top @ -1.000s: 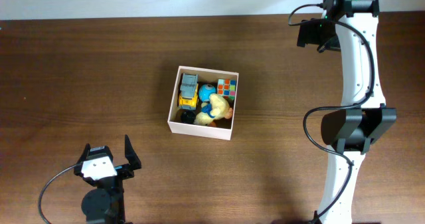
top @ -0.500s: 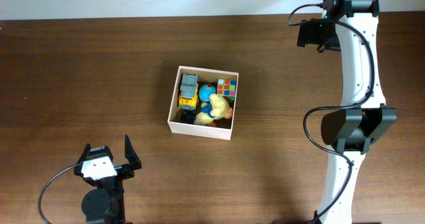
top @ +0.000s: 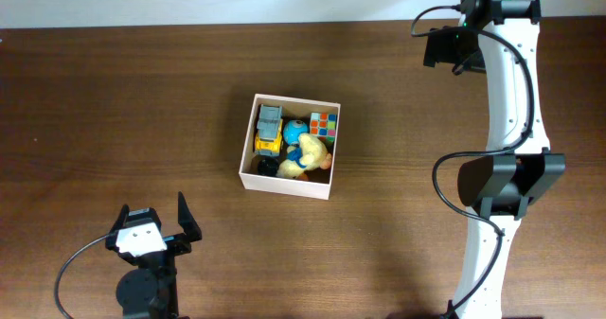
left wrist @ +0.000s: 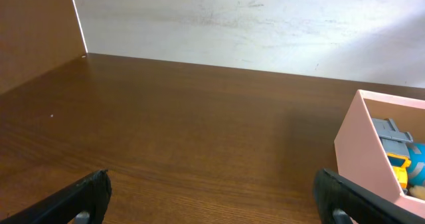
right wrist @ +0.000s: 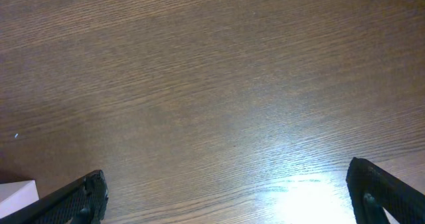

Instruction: Pack container

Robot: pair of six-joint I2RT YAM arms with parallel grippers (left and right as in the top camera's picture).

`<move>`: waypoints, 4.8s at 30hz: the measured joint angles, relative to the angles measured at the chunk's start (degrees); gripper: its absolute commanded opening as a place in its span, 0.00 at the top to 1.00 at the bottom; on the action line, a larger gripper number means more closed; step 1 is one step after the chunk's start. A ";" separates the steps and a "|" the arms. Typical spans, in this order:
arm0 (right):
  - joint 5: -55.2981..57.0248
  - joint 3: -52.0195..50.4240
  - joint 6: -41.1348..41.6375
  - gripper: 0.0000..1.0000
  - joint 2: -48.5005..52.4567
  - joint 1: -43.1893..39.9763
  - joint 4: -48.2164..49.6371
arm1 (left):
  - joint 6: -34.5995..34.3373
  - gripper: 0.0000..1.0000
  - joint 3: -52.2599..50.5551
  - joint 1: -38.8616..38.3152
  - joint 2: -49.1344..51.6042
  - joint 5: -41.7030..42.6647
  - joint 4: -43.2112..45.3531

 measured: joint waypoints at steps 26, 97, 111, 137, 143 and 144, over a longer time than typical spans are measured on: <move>0.00 0.00 0.00 0.01 0.02 0.00 -0.57 | 0.00 0.01 0.00 0.00 0.00 0.02 0.00; -14.80 -145.70 -18.73 0.01 -131.01 2.21 80.35 | 0.00 0.01 -0.09 0.00 -0.11 0.02 0.17; -11.74 -148.19 -15.37 0.01 -134.07 2.21 80.17 | 0.00 0.01 -0.09 0.00 -0.11 0.02 0.17; -11.26 -148.19 -15.19 0.01 -134.07 2.21 80.19 | 0.00 0.01 -0.09 0.00 -0.11 0.02 0.17; -11.26 -148.19 -15.21 0.01 -134.07 2.21 80.21 | 0.00 0.01 -0.09 0.00 -0.11 0.02 0.17; -11.26 -148.19 -15.19 0.01 -134.07 2.21 80.21 | 0.00 0.01 -0.09 0.00 -0.11 0.02 0.17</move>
